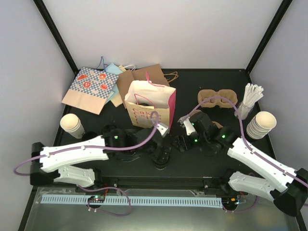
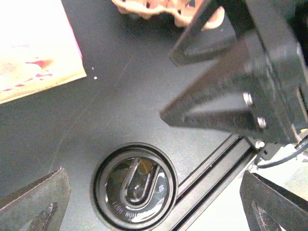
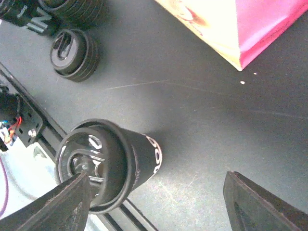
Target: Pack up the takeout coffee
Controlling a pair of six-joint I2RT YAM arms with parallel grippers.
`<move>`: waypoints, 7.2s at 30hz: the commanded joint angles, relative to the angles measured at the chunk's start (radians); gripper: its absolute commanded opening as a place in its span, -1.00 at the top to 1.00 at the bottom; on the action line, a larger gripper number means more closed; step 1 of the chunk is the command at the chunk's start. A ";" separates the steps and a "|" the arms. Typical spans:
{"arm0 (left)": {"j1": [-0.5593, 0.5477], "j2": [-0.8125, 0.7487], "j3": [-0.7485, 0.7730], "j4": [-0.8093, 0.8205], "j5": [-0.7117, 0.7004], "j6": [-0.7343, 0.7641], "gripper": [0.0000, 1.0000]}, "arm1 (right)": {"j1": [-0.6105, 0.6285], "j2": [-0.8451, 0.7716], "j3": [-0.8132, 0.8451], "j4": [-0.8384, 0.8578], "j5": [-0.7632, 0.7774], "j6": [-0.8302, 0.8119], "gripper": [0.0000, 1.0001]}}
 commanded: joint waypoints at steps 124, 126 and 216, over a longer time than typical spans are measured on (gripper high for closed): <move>0.822 -0.224 0.352 -0.263 0.121 0.418 -0.97 | 0.269 0.469 1.171 -0.464 0.752 -0.105 -0.36; 0.845 -0.204 0.361 -0.255 0.139 0.429 -0.98 | 0.253 0.506 1.183 -0.463 0.736 -0.117 -0.34; 0.351 -0.209 -0.038 0.289 0.242 0.817 0.97 | 0.625 0.139 0.257 -0.084 0.802 -0.029 -0.18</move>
